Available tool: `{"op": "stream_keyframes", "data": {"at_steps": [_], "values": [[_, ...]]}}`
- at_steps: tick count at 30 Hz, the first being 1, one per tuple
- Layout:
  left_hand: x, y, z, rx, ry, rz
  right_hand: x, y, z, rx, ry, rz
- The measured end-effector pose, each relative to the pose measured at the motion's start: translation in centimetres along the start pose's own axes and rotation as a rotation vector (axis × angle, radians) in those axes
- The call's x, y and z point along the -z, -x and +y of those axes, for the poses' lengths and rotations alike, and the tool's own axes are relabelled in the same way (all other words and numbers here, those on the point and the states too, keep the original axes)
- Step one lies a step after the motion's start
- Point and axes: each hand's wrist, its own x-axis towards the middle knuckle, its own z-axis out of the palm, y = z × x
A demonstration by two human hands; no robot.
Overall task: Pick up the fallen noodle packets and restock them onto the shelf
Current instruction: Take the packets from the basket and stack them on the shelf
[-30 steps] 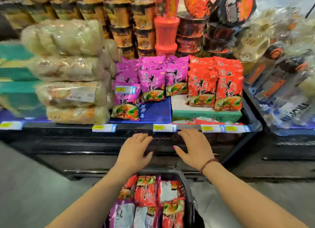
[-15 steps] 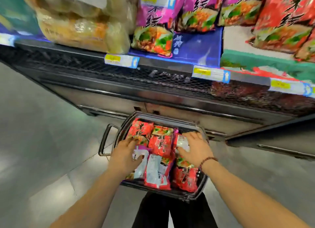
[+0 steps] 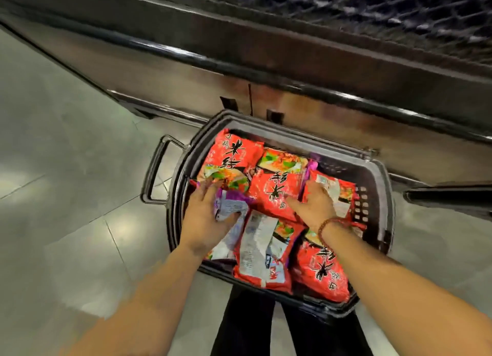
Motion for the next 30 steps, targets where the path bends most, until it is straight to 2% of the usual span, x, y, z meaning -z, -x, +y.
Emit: {"op": "stream_keyframes", "data": {"at_steps": [6, 11, 17, 19, 22, 25, 27, 30], "values": [[-2.6, 0.1, -2.8, -0.036, -0.008, 0.006, -4.1, -3.5, 0.5, -0.199, -0.341, -0.012], [-3.2, 0.8, -3.8, -0.069, -0.032, -0.022, -4.6, -4.7, 0.2, -0.329, -0.378, -0.051], [-2.2, 0.9, -3.0, 0.019, 0.074, -0.122, -2.9, -3.1, -0.3, -0.168, -0.559, 0.124], [-1.5, 0.7, -2.3, 0.038, 0.141, -0.129, -1.1, -2.0, -0.6, -0.077, -0.601, 0.112], [-0.2, 0.6, -0.7, 0.065, 0.287, -0.049, 1.7, 0.1, -1.1, 0.061, -0.686, -0.08], [2.0, 0.2, 0.0, -0.04, 0.33, 0.047, 4.1, 1.5, -2.6, 0.222, -0.58, -0.354], [4.1, -0.6, 0.0, -0.226, 0.264, -0.003, 5.1, 1.2, -4.2, 0.264, -0.469, -0.59], [7.7, -2.4, 0.4, -0.408, 0.206, -0.239, 5.4, 0.1, -7.3, 0.297, -0.134, -0.826]]}}
